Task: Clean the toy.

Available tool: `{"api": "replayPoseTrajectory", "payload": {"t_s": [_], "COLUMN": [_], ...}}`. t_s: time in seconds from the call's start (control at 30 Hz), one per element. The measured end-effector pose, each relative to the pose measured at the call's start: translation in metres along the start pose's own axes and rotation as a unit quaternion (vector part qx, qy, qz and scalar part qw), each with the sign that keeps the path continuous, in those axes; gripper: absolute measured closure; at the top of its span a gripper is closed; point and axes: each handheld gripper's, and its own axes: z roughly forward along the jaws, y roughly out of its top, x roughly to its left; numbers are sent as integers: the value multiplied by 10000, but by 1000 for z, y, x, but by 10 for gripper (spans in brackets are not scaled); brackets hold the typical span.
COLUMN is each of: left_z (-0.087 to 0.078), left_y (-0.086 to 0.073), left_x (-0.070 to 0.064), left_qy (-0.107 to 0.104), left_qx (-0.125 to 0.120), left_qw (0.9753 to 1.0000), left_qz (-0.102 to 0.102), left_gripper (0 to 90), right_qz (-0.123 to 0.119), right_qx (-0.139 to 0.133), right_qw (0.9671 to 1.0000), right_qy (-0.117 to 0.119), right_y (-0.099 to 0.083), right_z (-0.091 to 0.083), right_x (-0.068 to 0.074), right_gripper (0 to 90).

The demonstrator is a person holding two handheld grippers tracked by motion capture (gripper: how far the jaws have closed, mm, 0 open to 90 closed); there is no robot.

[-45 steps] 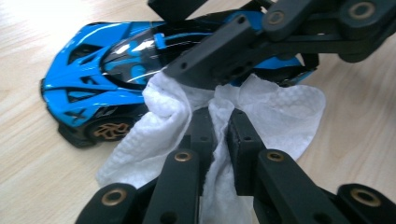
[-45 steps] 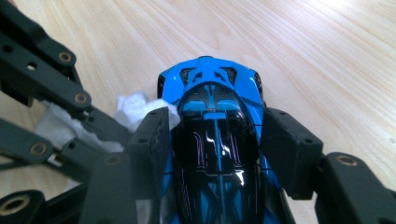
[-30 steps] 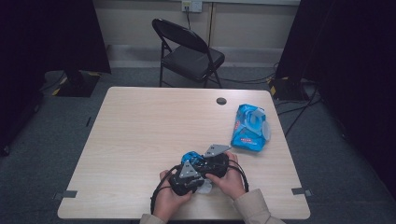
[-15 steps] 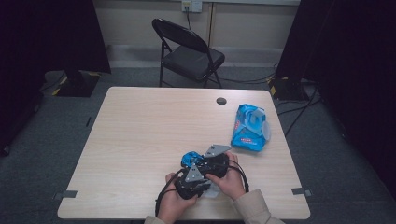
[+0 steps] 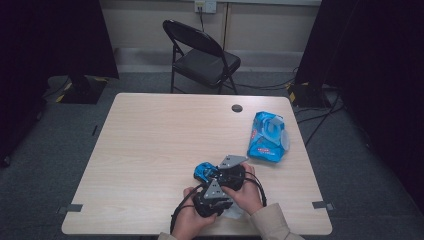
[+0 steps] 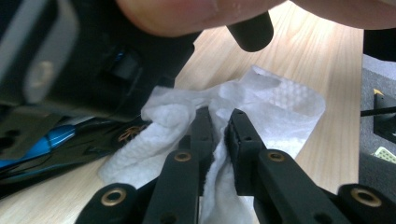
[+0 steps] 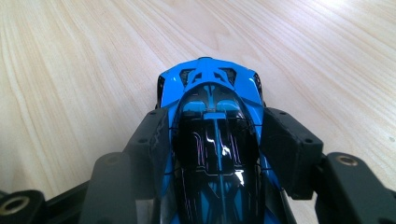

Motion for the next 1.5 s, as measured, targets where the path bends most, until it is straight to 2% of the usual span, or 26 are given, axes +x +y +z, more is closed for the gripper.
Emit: {"api": "replayPoseTrajectory", "payload": {"t_s": [0.17,0.53,0.73,0.9,1.2,1.43,1.5], "left_z": [-14,-50,-66,-77,-82,-66,-59], "left_y": [-1,-10,-12,-14,-16,-19,-20], "left_x": [9,36,53,69,92,101,100], "left_qy": [42,433,699,973,1380,1615,1613], "left_qx": [39,-51,-219,-400,-440,-248,-136], "left_qw": [10000,9989,9966,9925,9862,9825,9828], "left_qz": [-59,-194,-378,-615,-798,-889,-884], "left_gripper": [825,825,825,824,822,817,817], "right_qz": [-5,-20,-18,-37,-41,-33,-32], "right_qx": [-10,-6,4,8,4,16,7], "right_qw": [10000,10000,10000,10000,10000,10000,10000], "right_qy": [-6,-9,-23,-15,-15,-13,-13], "right_y": [0,0,1,1,1,1,1], "right_z": [0,0,0,0,0,0,1], "right_x": [0,0,0,0,0,0,0], "right_gripper": [435,435,435,434,435,434,435]}}
